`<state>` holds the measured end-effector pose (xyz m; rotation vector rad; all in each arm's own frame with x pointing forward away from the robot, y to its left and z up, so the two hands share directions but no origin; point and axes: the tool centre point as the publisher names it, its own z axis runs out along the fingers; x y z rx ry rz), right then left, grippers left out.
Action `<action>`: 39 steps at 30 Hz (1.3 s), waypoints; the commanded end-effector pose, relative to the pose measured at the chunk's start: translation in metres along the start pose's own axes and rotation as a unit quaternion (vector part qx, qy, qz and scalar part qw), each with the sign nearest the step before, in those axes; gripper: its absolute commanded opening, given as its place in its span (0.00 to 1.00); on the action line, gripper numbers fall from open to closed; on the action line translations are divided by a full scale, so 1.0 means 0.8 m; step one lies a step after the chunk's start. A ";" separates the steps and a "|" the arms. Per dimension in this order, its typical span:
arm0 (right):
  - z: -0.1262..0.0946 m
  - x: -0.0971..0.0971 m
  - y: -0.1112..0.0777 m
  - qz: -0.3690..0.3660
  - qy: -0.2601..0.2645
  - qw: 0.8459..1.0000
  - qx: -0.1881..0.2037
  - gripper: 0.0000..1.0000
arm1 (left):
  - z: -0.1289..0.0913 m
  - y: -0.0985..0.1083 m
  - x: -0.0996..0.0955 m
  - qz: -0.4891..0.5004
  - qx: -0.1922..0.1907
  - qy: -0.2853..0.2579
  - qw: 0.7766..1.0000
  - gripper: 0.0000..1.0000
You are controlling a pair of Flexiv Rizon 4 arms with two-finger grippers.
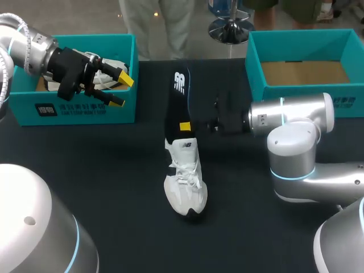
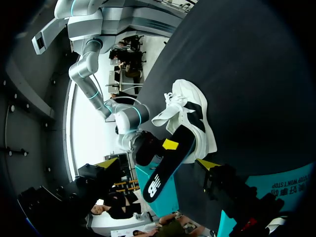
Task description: Take the shoe out of the shoebox, open the shoe tongue, remove and reinsert the insole, then place the shoe into the shoebox
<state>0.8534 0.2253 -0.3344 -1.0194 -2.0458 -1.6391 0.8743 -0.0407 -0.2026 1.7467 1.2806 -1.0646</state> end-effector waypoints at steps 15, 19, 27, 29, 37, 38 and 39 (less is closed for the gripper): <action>-0.003 0.008 -0.023 0.014 0.000 1.000 0.003 0.07 | 0.000 0.000 0.000 0.000 0.000 0.001 1.000 1.00; -0.003 0.009 -0.017 0.007 -0.003 1.000 0.005 0.80 | 0.000 0.000 0.000 0.000 0.000 0.001 1.000 1.00; -0.009 0.006 0.001 -0.005 -0.005 1.000 0.013 0.57 | 0.000 0.000 0.000 0.000 0.000 0.001 1.000 1.00; -0.011 0.002 0.006 -0.009 -0.006 1.000 0.018 0.42 | 0.000 0.000 0.000 0.000 0.000 0.001 1.000 1.00; -0.013 -0.004 0.014 -0.011 -0.003 0.999 0.039 0.00 | 0.000 0.000 0.000 0.000 0.000 0.001 1.000 1.00; -0.014 -0.003 0.013 -0.010 -0.001 0.999 0.045 0.00 | 0.000 0.000 0.000 0.000 0.000 0.001 1.000 1.00; -0.015 -0.003 0.011 -0.010 0.000 0.999 0.050 0.00 | 0.000 0.000 0.000 0.000 0.000 0.001 1.000 1.00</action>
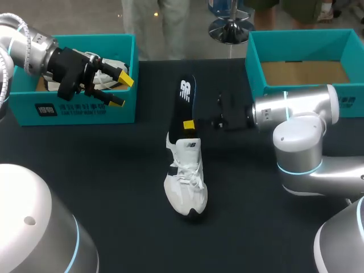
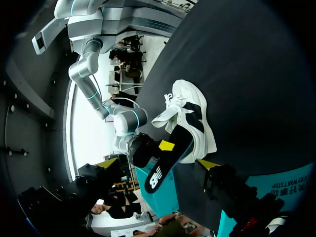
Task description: Take the shoe out of the shoebox, open the shoe tongue, remove and reinsert the insole, then place the shoe into the shoebox
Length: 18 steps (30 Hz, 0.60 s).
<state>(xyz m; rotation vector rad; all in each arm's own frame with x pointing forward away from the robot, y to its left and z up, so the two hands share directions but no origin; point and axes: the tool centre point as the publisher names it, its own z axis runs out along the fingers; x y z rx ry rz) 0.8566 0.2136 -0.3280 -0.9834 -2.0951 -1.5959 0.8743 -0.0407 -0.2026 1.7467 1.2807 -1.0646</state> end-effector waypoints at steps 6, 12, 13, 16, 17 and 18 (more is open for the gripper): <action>-0.002 0.004 -0.008 0.010 0.004 0.998 0.065 0.00 | 0.000 0.000 0.000 0.000 0.000 0.001 1.000 1.00; -0.001 0.007 -0.020 0.017 0.005 0.996 0.089 0.00 | 0.000 0.000 0.000 0.000 0.000 0.001 1.000 1.00; 0.000 0.007 -0.022 0.019 0.006 0.996 0.091 0.00 | 0.000 0.000 0.000 0.000 0.000 0.001 1.000 1.00; 0.005 0.009 -0.031 0.027 0.010 0.995 0.098 0.00 | 0.000 0.000 0.000 0.000 0.000 0.001 1.000 1.00; 0.007 0.009 -0.034 0.029 0.010 0.995 0.098 0.00 | 0.000 0.000 0.000 0.000 0.000 0.001 1.000 1.00; 0.008 0.009 -0.036 0.031 0.011 0.995 0.097 0.00 | 0.000 0.000 0.000 0.000 0.000 0.001 1.000 1.00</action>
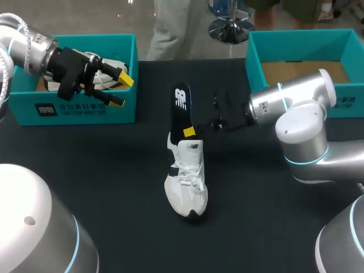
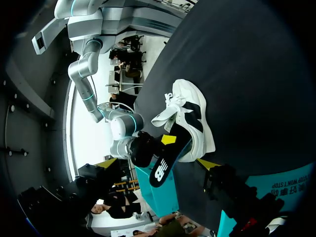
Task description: Take the shoe out of the shoebox, open the shoe tongue, remove and reinsert the insole, then place the shoe into the shoebox
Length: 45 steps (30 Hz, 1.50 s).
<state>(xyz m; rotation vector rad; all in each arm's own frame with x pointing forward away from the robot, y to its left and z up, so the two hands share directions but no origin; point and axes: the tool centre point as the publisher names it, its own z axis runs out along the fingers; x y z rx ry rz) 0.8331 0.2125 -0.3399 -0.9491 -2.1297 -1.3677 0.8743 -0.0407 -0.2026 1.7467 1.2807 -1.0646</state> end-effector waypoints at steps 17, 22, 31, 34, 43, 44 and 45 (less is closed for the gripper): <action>-0.006 -0.007 0.035 -0.025 -0.018 1.000 -0.006 0.19 | 0.000 0.000 0.000 0.000 0.000 0.001 1.000 1.00; -0.003 -0.014 0.030 -0.017 -0.010 1.000 -0.010 0.00 | 0.000 0.000 0.000 0.000 0.000 0.001 1.000 1.00; 0.007 -0.005 0.002 0.004 0.008 1.000 -0.015 0.00 | 0.000 0.000 0.000 0.000 0.000 0.001 1.000 1.00; 0.010 -0.002 -0.009 0.013 0.011 1.000 -0.010 0.00 | 0.000 0.000 0.000 0.000 0.000 0.001 1.000 1.00; 0.009 0.003 -0.012 0.013 0.007 1.000 -0.008 0.32 | 0.000 0.000 0.000 0.000 0.000 0.001 1.000 1.00; 0.007 0.003 -0.007 0.008 0.004 1.000 -0.008 0.32 | 0.000 0.000 0.000 0.000 0.000 0.001 1.000 1.00; 0.006 0.003 -0.002 0.004 0.001 1.000 -0.007 0.35 | 0.000 0.000 0.000 0.000 0.000 0.001 1.000 1.00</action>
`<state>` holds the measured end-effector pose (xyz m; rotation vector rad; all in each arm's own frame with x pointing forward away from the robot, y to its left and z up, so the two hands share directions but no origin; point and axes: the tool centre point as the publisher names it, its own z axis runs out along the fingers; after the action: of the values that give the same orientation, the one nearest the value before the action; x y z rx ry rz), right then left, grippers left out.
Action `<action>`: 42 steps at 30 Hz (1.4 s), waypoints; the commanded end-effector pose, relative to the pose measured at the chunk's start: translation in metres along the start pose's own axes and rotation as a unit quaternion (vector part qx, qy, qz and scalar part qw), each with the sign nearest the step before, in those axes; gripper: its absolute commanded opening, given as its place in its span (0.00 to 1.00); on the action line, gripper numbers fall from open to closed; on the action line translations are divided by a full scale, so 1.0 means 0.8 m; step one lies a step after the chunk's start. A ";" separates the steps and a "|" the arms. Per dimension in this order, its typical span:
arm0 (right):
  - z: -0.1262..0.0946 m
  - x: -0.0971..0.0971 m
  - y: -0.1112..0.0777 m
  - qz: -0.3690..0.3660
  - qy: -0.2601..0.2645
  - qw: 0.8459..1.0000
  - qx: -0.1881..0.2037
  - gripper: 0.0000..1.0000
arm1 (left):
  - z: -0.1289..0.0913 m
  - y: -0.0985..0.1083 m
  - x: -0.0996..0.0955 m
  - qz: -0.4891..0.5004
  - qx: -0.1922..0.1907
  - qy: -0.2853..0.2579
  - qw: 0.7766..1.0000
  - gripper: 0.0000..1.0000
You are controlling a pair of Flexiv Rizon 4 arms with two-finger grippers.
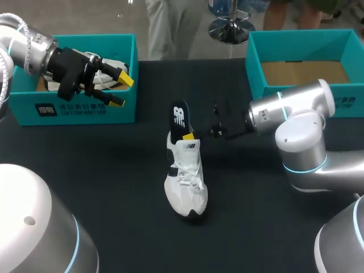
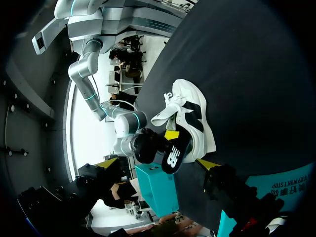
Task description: Take the shoe out of the shoebox, open the shoe tongue, remove and reinsert the insole, then place the shoe into the shoebox
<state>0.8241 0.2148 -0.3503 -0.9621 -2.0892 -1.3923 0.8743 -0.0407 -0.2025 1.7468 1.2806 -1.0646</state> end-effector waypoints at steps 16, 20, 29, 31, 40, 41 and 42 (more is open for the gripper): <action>-0.005 -0.018 0.037 -0.018 0.002 1.000 0.009 0.00 | 0.000 0.000 0.000 0.000 0.000 0.001 1.000 1.00; 0.000 -0.014 0.025 -0.006 0.013 1.000 0.011 0.00 | 0.000 0.000 0.000 0.000 0.000 0.001 1.000 1.00; 0.006 -0.003 0.001 0.013 0.020 1.000 0.015 0.00 | 0.000 0.000 0.000 0.000 0.000 0.001 1.000 1.00; 0.008 -0.002 -0.001 0.016 0.021 1.000 0.017 0.00 | 0.000 0.000 0.000 0.000 0.000 0.001 1.000 1.00; -0.004 -0.001 0.024 -0.005 0.006 1.000 0.020 0.39 | 0.000 0.000 0.000 0.000 0.000 0.001 1.000 1.00; -0.005 -0.002 0.028 -0.009 0.006 1.000 0.022 0.38 | 0.000 0.000 0.000 0.000 0.000 0.001 1.000 1.00; -0.006 -0.003 0.032 -0.012 0.006 1.000 0.023 0.36 | 0.000 0.000 0.000 0.000 0.000 0.001 1.000 1.00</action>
<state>0.8373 0.2160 -0.3406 -0.9223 -2.1085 -1.3810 0.8743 -0.0406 -0.2025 1.7468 1.2807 -1.0646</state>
